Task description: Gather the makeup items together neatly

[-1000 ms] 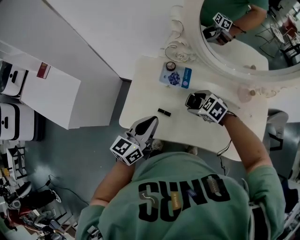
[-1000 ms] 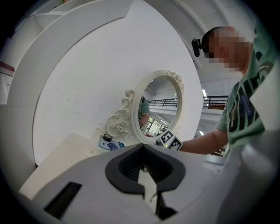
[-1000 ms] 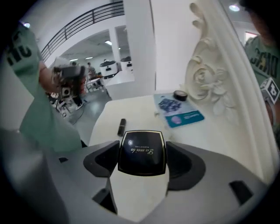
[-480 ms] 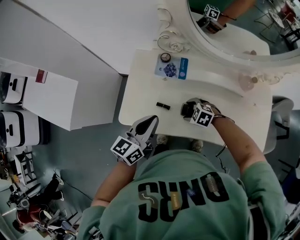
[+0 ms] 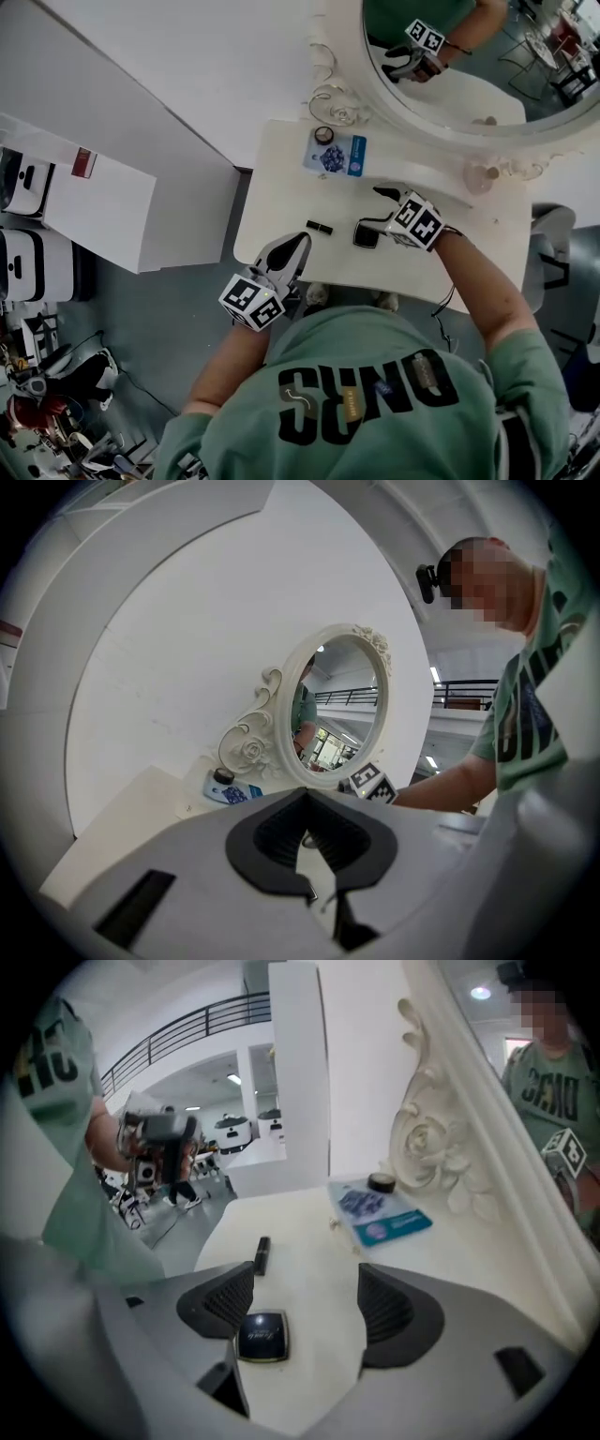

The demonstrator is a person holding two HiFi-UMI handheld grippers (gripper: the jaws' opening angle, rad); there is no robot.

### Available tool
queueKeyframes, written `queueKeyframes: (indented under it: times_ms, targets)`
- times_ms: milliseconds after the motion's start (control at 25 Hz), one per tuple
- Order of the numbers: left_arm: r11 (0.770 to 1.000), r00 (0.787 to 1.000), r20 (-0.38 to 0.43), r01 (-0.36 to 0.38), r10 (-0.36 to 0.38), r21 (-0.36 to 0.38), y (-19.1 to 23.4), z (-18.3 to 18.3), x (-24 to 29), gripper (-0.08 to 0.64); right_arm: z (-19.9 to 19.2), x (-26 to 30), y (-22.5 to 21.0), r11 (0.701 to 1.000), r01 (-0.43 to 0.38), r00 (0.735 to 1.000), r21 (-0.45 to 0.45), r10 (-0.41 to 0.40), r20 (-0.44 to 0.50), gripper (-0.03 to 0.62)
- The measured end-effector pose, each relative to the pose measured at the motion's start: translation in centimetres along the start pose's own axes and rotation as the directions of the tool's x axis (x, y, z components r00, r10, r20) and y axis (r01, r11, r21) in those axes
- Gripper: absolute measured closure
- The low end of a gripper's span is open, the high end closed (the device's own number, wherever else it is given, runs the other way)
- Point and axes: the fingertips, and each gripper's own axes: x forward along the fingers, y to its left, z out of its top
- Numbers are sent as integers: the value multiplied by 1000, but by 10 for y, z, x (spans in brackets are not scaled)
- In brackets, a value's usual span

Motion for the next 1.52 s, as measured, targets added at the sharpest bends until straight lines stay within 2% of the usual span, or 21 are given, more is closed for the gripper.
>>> queueKeyframes:
  times_ms: [160, 360, 600, 760, 840, 920, 960, 1120, 1320, 1400, 1520]
  targets:
    - [1000, 999, 39, -29, 29, 4, 12, 14, -2, 560, 63, 0, -54, 989, 108, 989, 99, -117, 91, 256]
    - [997, 996, 59, -71, 70, 10, 35, 21, -17, 560, 108, 40, -109, 951, 237, 963, 199, -257, 83, 319]
    - [992, 990, 60, -127, 128, -15, 69, 19, -47, 560, 119, 93, -132, 912, 302, 950, 276, -313, -5, 344]
    - [988, 987, 52, -149, 151, -43, 88, 17, -61, 560, 114, 105, -146, 853, 382, 918, 356, -395, -38, 331]
    - [987, 987, 54, -149, 152, -56, 94, 17, -65, 560, 113, 110, -149, 839, 394, 913, 376, -405, -51, 331]
    - [989, 988, 55, -139, 142, -58, 96, 17, -65, 560, 116, 114, -148, 843, 388, 915, 373, -400, -48, 347]
    - [989, 989, 52, -134, 137, -58, 96, 17, -64, 560, 117, 112, -147, 845, 391, 914, 364, -403, -48, 383]
    - [991, 992, 35, -117, 119, -58, 93, 16, -57, 560, 122, 103, -138, 866, 365, 924, 341, -382, -20, 387]
    - [997, 997, 16, -69, 69, -28, 79, 20, -38, 560, 126, 57, -106, 907, 270, 948, 324, -310, 77, 387]
    - [999, 999, 0, -39, 39, -20, 65, 18, -24, 560, 110, 27, -91, 916, 251, 951, 314, -294, 97, 387]
    - [1000, 1000, -14, -5, 5, -1, 38, 0, 7, 560, 55, -13, -74, 927, 242, 955, 288, -281, 100, 387]
